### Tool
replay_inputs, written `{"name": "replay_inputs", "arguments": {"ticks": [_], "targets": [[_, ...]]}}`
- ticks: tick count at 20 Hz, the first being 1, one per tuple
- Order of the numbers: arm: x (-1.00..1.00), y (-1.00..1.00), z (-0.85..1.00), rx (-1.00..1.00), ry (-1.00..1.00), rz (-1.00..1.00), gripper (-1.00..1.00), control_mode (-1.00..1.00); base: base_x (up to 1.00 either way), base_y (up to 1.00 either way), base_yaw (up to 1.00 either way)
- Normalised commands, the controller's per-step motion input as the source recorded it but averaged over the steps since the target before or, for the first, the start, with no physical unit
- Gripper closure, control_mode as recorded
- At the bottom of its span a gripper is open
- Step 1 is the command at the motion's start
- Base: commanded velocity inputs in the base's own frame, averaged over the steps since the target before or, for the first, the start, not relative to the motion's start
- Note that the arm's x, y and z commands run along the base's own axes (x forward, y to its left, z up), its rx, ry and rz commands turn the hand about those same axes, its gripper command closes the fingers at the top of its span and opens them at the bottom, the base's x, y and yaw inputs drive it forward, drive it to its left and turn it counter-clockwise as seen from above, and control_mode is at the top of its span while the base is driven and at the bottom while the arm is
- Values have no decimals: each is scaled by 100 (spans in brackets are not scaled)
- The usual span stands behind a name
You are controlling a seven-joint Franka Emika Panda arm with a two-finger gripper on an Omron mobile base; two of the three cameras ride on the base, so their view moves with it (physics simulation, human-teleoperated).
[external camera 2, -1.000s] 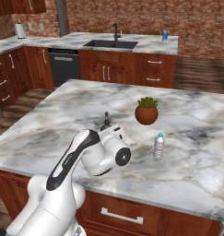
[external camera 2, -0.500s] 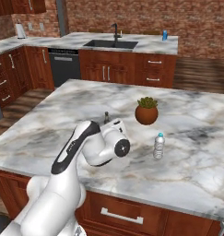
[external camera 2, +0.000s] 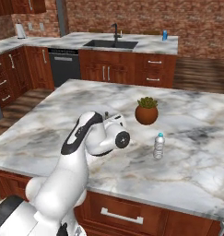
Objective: Move the drinks to the dining counter.
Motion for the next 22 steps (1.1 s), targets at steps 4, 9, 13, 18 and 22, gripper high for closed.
{"name": "replay_inputs", "arguments": {"ticks": [4,9,13,18,22], "targets": [[29,0,0,2,4,0,-100,-100,0,0,0],[24,0,-8,3,2,0,-100,-100,0,0,0],[21,0,-13,2,0,0,-100,-100,0,0,0],[18,0,-14,1,0,0,-100,-100,0,0,0],[21,0,-13,0,0,0,-100,-100,0,0,0]]}}
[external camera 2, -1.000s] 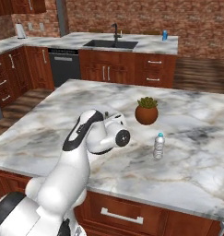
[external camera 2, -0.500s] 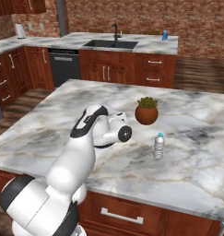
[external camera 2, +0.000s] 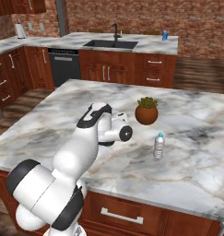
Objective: Move the drinks to the dining counter.
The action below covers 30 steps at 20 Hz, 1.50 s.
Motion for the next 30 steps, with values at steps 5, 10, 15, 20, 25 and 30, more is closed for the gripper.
{"name": "replay_inputs", "arguments": {"ticks": [5,10,15,20,25,30], "targets": [[26,0,-11,0,0,0,-100,-100,0,0,0],[27,0,-14,0,0,0,-100,-100,0,0,0],[23,0,-18,0,0,0,-100,-100,0,0,0],[26,0,-20,0,0,0,-100,-100,0,0,0],[27,0,-14,0,0,0,-100,-100,0,0,0],[24,-6,-11,0,0,0,-100,-100,0,0,0]]}}
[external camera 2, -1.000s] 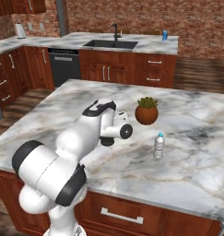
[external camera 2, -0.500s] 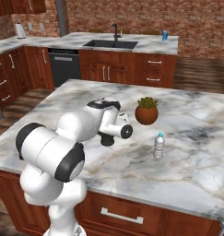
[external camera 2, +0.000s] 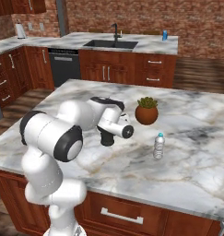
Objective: Move the drinks to the dining counter.
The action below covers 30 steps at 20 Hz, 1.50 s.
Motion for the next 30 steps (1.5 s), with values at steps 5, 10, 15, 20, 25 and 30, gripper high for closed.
{"name": "replay_inputs", "arguments": {"ticks": [5,10,15,20,25,30], "targets": [[19,-8,-11,0,0,0,-100,-100,0,0,0],[11,0,-8,0,0,0,-100,-100,0,0,0],[1,0,0,0,0,0,-100,-100,0,0,0],[0,8,0,0,0,0,-100,-100,0,0,0],[0,26,0,0,0,0,-100,-100,0,0,0],[0,24,0,0,0,0,100,-100,0,0,0]]}}
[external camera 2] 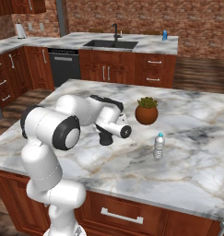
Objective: Move the drinks to the dining counter.
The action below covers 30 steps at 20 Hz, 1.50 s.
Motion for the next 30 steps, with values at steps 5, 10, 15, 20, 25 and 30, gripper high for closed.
{"name": "replay_inputs", "arguments": {"ticks": [5,10,15,20,25,30], "targets": [[0,9,0,0,1,0,100,-100,0,0,0],[0,0,0,0,0,0,100,-100,0,0,0],[-5,0,12,0,-2,3,100,-100,0,0,0],[-33,0,55,0,-2,12,100,-100,0,0,0],[-57,0,90,0,-1,10,100,-100,0,0,0],[-63,0,97,0,0,4,100,-100,0,0,0]]}}
